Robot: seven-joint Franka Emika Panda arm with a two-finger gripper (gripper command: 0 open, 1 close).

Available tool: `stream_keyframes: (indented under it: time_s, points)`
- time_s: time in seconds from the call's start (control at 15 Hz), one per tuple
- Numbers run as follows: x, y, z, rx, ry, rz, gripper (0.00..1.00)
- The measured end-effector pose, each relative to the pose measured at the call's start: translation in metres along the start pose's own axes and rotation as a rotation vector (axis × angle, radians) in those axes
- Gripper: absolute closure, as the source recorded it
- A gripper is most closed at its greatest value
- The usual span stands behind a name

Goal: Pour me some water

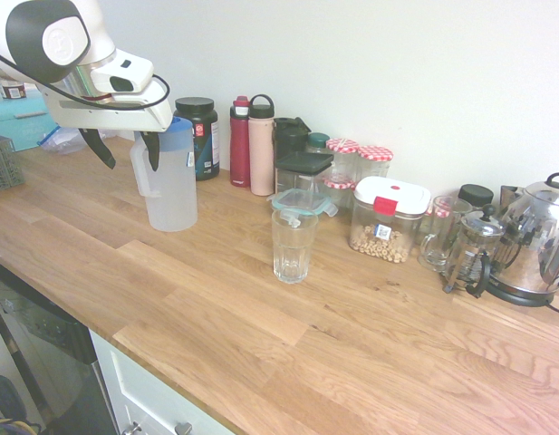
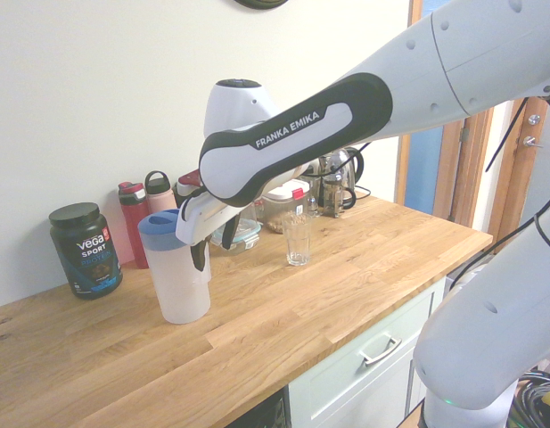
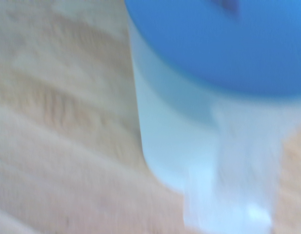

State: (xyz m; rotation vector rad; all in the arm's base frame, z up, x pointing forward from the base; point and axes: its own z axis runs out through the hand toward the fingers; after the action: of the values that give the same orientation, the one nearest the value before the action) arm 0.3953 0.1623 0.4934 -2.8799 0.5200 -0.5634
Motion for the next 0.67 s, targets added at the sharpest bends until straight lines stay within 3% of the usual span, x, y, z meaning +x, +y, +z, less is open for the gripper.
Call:
stream_keyframes:
  time_s: [0.07,0.13,0.67]
  points:
    - [0.002,-0.005,0.006,0.012,0.022,-0.011,0.0]
    - [0.003,-0.009,0.012,0.018,0.031,-0.015,1.0]
    - [0.03,-0.014,0.021,0.023,0.039,0.032,1.0]
